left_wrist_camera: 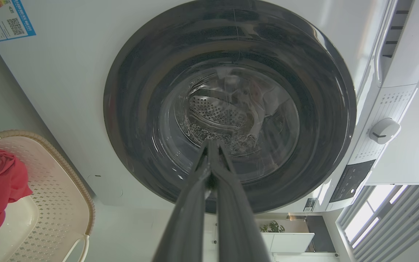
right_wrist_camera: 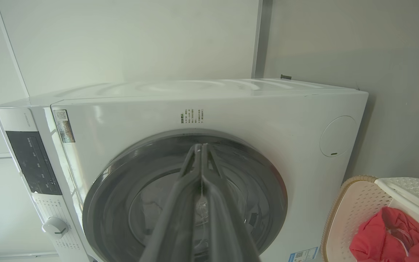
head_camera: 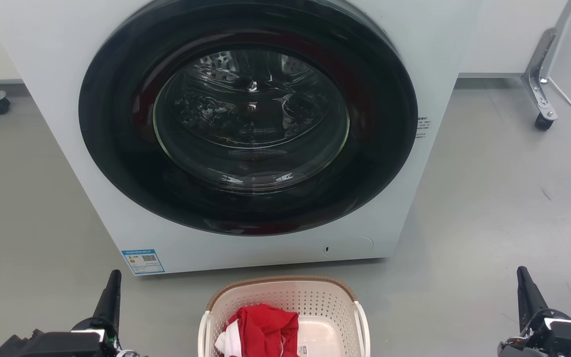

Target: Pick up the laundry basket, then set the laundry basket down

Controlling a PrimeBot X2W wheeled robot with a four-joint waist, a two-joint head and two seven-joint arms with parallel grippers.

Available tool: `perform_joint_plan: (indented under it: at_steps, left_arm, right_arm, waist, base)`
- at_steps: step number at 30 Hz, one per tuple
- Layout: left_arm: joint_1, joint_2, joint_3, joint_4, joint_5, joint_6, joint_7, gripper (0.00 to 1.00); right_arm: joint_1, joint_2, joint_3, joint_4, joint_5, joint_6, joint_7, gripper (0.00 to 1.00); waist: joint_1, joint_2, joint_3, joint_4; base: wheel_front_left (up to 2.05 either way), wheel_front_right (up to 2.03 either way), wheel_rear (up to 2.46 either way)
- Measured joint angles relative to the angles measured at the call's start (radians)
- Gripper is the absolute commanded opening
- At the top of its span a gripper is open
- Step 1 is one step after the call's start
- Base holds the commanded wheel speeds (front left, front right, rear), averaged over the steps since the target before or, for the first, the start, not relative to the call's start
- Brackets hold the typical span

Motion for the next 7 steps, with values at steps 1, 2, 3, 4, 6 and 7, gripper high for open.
perform_joint_plan:
  at_steps: [1,2,3,4,6,7]
  left_arm:
    - [0.0,0.0,0.0,0.0,0.0,0.0,0.0,0.0]
    - [0.0,0.0,0.0,0.0,0.0,0.0,0.0,0.0]
    - [0.0,0.0,0.0,0.0,0.0,0.0,0.0,0.0]
    - [0.0,0.0,0.0,0.0,0.0,0.0,0.0,0.0]
    - [0.0,0.0,0.0,0.0,0.0,0.0,0.0,0.0]
    - [0.0,0.0,0.0,0.0,0.0,0.0,0.0,0.0]
  right_arm:
    - [0.0,0.0,0.0,0.0,0.0,0.0,0.0,0.0]
    - [0.0,0.0,0.0,0.0,0.0,0.0,0.0,0.0]
    - [0.0,0.0,0.0,0.0,0.0,0.0,0.0,0.0]
    - [0.0,0.0,0.0,0.0,0.0,0.0,0.0,0.0]
    - [0.0,0.0,0.0,0.0,0.0,0.0,0.0,0.0]
    - [0.0,0.0,0.0,0.0,0.0,0.0,0.0,0.0]
  waist:
    - [0.0,0.0,0.0,0.0]
    - [0.0,0.0,0.0,0.0]
    - [0.0,0.0,0.0,0.0]
    - [0.0,0.0,0.0,0.0]
    - [0.0,0.0,0.0,0.0]
    - [0.0,0.0,0.0,0.0]
  base:
    - [0.0,0.0,0.0]
    - [0.0,0.0,0.0]
    - [0.0,0.0,0.0]
    - [0.0,0.0,0.0]
    - [0.0,0.0,0.0]
    - [0.0,0.0,0.0]
